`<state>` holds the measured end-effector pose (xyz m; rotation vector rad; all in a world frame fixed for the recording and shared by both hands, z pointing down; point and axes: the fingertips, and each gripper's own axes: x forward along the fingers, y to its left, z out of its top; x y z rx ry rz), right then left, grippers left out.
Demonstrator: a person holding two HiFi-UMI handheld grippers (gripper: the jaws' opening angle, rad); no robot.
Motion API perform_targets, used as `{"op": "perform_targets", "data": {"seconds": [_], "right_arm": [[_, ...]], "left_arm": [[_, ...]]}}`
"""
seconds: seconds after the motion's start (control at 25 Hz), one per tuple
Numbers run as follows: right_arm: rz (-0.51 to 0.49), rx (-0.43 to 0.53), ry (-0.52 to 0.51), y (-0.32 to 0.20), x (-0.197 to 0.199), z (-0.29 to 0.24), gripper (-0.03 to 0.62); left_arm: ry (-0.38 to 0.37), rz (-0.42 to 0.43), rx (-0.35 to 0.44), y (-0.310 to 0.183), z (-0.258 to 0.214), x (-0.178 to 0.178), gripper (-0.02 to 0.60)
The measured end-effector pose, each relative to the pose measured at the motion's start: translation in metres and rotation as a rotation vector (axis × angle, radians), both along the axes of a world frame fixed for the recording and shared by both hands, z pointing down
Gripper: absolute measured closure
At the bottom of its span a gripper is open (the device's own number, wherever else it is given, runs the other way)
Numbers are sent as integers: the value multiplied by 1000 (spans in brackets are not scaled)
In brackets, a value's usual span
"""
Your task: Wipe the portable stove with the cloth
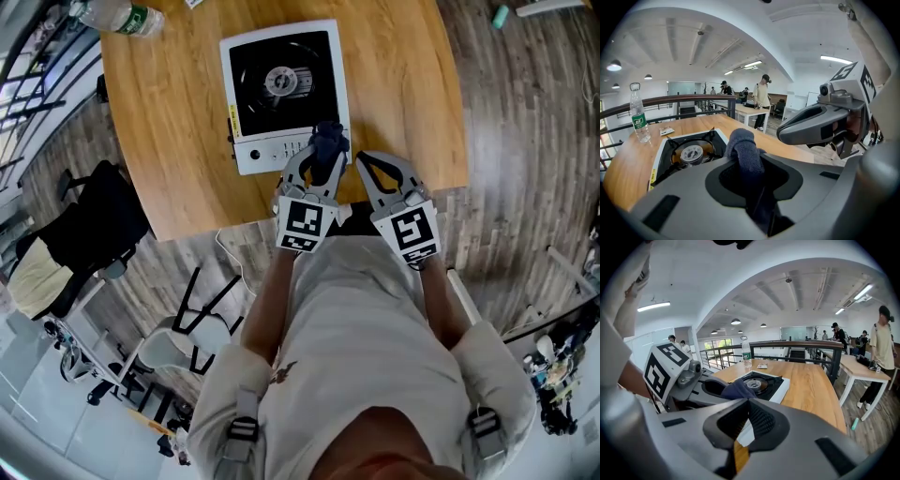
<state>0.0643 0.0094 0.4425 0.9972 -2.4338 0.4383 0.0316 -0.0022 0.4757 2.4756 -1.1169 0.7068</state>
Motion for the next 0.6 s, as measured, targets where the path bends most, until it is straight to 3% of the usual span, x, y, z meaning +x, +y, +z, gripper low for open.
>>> {"op": "perform_targets", "data": {"seconds": [0.6], "right_arm": [[9,-50,32,6,5,26,574]], "left_arm": [[-51,14,-87,2,50,14,483]]}}
